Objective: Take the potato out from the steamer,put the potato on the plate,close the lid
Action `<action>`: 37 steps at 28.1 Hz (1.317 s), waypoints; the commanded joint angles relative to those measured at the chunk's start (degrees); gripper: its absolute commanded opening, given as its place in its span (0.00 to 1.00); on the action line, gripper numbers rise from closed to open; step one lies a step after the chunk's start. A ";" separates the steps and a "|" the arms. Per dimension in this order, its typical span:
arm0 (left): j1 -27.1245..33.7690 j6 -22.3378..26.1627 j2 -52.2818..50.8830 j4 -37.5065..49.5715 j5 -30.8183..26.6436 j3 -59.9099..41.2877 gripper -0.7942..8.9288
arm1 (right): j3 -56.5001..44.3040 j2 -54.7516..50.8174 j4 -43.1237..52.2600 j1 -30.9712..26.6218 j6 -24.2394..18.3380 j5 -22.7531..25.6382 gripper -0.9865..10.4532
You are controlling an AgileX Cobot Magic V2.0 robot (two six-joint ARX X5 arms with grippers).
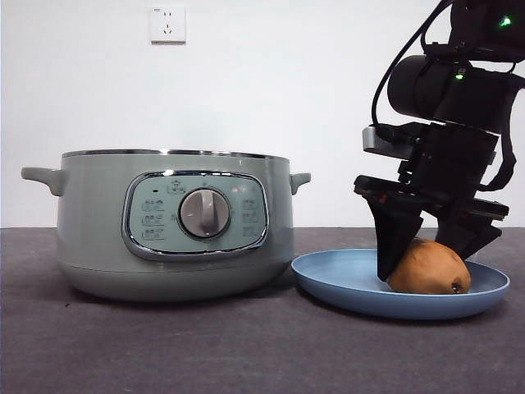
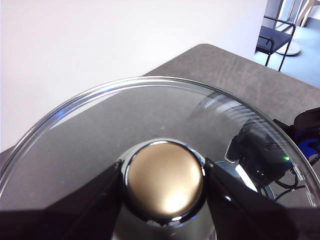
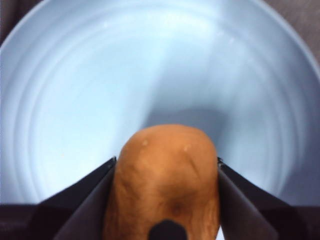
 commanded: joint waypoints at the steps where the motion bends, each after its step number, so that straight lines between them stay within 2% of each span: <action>1: 0.00 0.44 -0.81 2.47 0.35 0.46 0.07 | -0.50 0.50 0.31 0.11 1.29 0.00 0.39; 2: 0.00 0.44 -0.81 2.49 0.35 0.46 0.07 | -0.50 0.50 0.28 0.09 1.36 0.02 0.51; 3: 0.00 0.44 -0.81 2.49 0.35 0.46 0.07 | -0.48 0.50 0.31 0.07 1.38 0.02 0.55; 4: 0.00 0.44 -0.81 2.49 0.35 0.46 0.07 | -0.48 0.48 0.33 0.07 1.36 0.00 0.56; 11: 0.00 0.44 -0.72 2.67 0.33 0.46 0.07 | 1.27 0.28 -1.11 0.07 1.36 0.04 0.56; 19: 0.00 0.46 1.25 4.50 0.15 0.46 0.07 | 11.08 -4.44 -11.19 0.07 1.22 -0.02 0.55; 24: 0.02 0.55 4.52 4.83 0.17 0.44 0.07 | 15.98 -12.59 -13.51 0.00 1.14 0.00 0.55; 32: 0.28 0.46 10.86 5.66 0.02 -0.31 0.07 | 17.57 -26.69 -13.60 -1.55 1.18 0.22 0.55; 34: 0.70 0.39 11.13 8.33 -0.11 -2.75 0.07 | 17.55 -29.64 -13.88 -2.03 1.18 0.26 0.55; 37: 0.81 -2.27 10.82 15.56 -0.33 -10.84 0.07 | 17.57 -34.29 -14.95 -3.61 1.18 0.33 0.55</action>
